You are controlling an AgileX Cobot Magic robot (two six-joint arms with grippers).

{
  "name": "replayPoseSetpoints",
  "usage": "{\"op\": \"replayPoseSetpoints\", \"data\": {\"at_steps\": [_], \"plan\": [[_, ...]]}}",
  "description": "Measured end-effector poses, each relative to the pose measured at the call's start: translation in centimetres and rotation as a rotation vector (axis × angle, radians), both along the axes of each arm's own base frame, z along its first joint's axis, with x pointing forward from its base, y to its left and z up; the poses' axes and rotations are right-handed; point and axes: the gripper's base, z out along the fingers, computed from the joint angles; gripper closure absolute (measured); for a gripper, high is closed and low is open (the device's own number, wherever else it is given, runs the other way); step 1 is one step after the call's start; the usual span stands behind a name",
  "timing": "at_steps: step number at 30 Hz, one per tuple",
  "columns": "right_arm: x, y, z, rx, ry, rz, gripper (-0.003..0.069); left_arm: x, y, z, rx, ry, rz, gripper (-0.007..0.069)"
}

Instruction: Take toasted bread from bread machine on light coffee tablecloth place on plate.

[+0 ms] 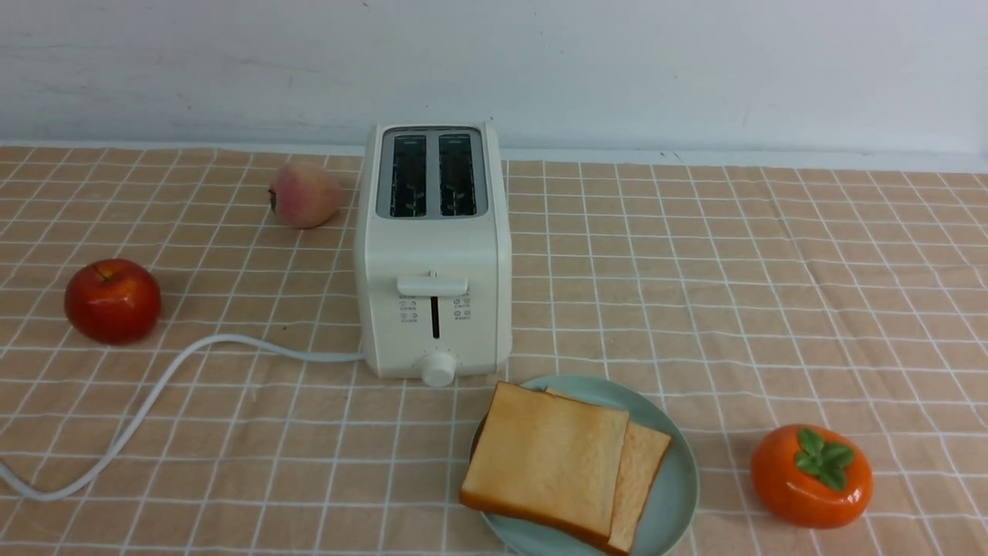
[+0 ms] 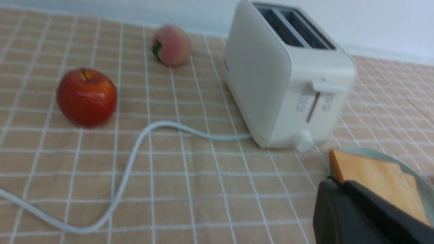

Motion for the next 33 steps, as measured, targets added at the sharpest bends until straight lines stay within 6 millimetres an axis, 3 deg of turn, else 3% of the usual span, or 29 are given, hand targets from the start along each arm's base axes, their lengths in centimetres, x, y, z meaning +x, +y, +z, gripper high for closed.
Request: {"op": "replayPoseSetpoints", "data": {"at_steps": [5, 10, 15, 33], "plan": [[0.0, 0.0, 0.0, 0.001, 0.0, 0.0, 0.0657, 0.5, 0.4, -3.7, -0.007, -0.108, 0.117, 0.0635], [0.0, 0.0, 0.0, 0.001, -0.002, 0.001, 0.0654, 1.4, 0.6, -8.5, 0.022, 0.02, 0.197, 0.063], [0.0, 0.0, 0.0, -0.001, -0.004, 0.001, 0.0648, 1.5, 0.7, -11.8, 0.042, 0.153, 0.205, 0.0627], [0.0, 0.0, 0.0, -0.001, -0.004, 0.001, 0.0626, 1.5, 0.7, -11.9, 0.043, 0.152, 0.207, 0.0623]]}}
